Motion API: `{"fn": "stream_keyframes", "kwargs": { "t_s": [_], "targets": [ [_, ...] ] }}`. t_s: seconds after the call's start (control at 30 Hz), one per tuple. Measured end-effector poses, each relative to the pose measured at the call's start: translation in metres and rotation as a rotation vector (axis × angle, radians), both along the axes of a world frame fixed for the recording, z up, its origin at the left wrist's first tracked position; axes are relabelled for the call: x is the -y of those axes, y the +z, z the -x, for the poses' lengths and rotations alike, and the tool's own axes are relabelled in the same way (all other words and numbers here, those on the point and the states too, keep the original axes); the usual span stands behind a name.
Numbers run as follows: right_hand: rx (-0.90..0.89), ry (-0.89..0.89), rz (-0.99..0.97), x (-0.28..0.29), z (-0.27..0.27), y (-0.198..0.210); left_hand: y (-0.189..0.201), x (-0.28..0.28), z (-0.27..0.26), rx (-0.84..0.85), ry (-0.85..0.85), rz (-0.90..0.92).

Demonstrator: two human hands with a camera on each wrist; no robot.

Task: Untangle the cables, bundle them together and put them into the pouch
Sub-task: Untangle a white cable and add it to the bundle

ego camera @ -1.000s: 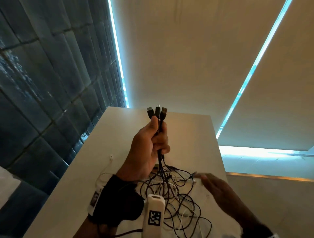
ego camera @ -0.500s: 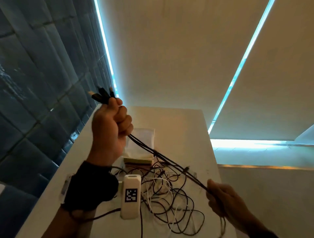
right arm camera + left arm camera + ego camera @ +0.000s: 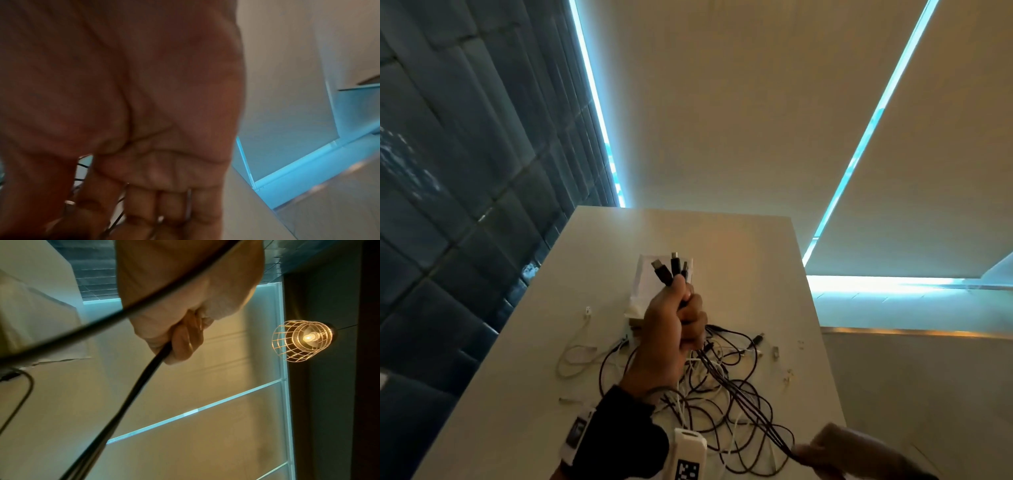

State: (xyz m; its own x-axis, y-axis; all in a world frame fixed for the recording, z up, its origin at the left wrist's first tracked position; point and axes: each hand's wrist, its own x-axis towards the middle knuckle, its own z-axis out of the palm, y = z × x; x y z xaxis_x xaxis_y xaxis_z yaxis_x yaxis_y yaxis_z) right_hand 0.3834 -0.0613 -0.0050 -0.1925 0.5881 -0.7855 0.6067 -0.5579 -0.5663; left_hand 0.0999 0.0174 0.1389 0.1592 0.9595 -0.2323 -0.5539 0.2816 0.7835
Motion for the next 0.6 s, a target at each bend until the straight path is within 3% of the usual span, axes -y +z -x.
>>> {"fn": "stream_keyframes", "kwargs": {
  "t_s": [0.07, 0.13, 0.23, 0.5, 0.6],
  "targets": [
    [0.166, 0.285, -0.09, -0.027, 0.01, -0.005, -0.006, 0.001, 0.0, 0.036, -0.009, 0.032],
    [0.315, 0.266, -0.356, -0.054, 0.022, -0.016, -0.011, 0.0, 0.003, 0.076, -0.024, 0.073],
    [0.432, 0.087, -0.673, -0.094, 0.037, -0.038, -0.014, -0.001, 0.009, 0.082, -0.032, 0.101],
    [0.478, 0.13, -0.631, -0.12, 0.064, -0.075, -0.016, -0.008, 0.022, 0.082, -0.006, 0.102],
    [0.426, 0.01, -0.65, -0.117, 0.06, -0.087, -0.017, -0.007, 0.024, 0.073, -0.012, 0.098]
  ]
}}
